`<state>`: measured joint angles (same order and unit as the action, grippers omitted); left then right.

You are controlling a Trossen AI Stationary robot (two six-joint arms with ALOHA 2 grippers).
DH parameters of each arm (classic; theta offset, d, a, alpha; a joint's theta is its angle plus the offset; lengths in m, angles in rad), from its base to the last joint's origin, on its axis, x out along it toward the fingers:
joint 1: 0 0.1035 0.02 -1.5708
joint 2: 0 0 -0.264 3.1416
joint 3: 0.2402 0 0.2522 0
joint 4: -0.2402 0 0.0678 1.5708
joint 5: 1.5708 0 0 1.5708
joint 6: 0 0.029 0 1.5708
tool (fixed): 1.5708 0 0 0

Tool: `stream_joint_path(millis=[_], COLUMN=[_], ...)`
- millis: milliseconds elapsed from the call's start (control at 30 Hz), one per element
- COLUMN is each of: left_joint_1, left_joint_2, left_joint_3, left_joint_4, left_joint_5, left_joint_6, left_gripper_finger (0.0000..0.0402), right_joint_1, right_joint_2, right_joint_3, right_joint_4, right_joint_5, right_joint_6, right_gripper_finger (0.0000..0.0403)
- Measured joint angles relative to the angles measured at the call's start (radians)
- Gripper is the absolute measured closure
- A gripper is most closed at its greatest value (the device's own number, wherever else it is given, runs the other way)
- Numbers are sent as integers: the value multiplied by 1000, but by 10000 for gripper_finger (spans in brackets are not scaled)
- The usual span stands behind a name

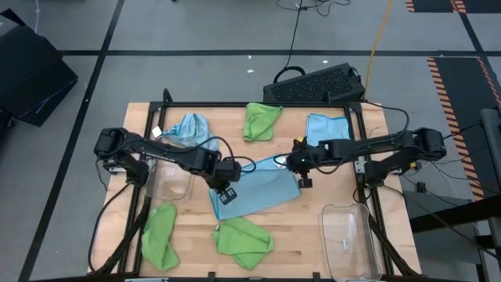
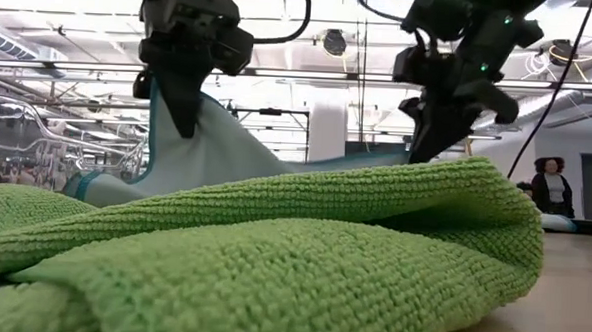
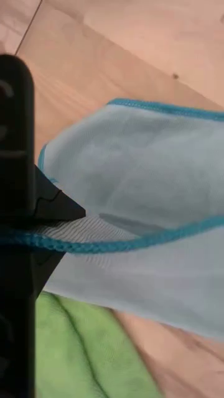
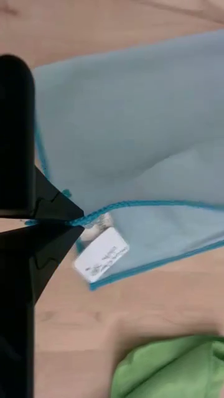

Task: Sort microfiber towel by color & place in baskets
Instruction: Fold the bottom blue microfiber towel

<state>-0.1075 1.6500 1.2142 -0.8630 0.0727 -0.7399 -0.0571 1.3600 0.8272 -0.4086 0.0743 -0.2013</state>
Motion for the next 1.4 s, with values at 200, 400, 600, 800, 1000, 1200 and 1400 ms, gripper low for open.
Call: stream_joint_path(millis=[200, 400, 600, 800, 1000, 1200, 1400], left_joint_1=[10, 6, 6, 6, 6, 7, 6], left_joint_2=[69, 171, 196, 183, 184, 184, 159], left_joint_3=[-4, -4, -4, -3, -4, 0, 1], left_joint_4=[-18, -26, -23, -62, -86, -117, -151], left_joint_5=[18, 44, 66, 48, 52, 92, 84], left_joint_6=[-49, -93, -159, -181, -198, -198, -166], left_gripper_finger=[394, 394, 394, 394, 386, 316, 241], right_joint_1=[-41, -71, -86, -101, -114, -106, -60], right_joint_2=[84, 116, 171, 225, 232, 155, 48], right_joint_3=[0, 0, 0, 0, 0, 1, 1], right_joint_4=[96, 121, 215, 237, 241, 207, 157], right_joint_5=[5, 57, 55, 56, 60, 60, 50], right_joint_6=[-20, -101, -125, -126, -137, -186, -197], right_gripper_finger=[397, 396, 386, 344, 291, 254, 250])
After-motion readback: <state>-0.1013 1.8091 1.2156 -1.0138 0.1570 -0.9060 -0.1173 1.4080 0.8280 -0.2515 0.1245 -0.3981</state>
